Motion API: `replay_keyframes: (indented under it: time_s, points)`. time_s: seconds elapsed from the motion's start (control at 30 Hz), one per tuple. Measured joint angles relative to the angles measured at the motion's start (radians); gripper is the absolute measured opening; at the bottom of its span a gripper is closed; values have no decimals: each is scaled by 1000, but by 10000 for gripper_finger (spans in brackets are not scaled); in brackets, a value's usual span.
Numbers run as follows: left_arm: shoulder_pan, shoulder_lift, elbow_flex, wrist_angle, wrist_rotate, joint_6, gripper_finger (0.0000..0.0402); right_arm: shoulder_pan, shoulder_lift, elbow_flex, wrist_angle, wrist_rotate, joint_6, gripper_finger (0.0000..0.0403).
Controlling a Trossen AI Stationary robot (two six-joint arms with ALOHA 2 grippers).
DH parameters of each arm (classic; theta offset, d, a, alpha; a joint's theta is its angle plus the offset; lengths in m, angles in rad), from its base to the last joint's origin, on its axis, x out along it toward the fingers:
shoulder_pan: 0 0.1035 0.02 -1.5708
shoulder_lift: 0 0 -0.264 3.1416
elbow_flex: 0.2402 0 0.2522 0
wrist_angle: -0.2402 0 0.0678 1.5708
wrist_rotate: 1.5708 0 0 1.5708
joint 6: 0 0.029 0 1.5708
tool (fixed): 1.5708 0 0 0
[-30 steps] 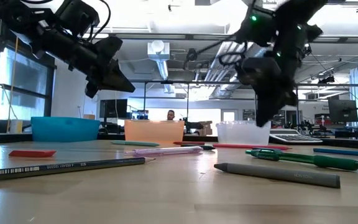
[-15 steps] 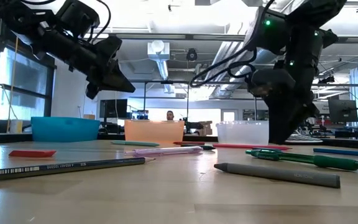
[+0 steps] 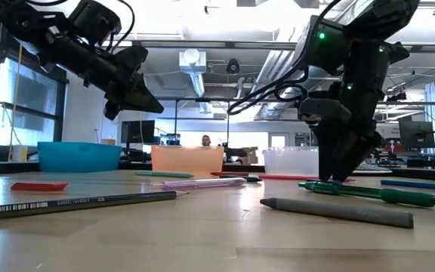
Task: Sort crayons/erasers/pens/pencils in bins
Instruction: Put the blue eraser into the blue bin
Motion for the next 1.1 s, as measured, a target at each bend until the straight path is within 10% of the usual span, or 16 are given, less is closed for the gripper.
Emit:
replay_keyframes:
  time_s: [1.1]
  points:
    - [0,0,1,1,42,70,0,-14,6,144,-40,-22,15,82]
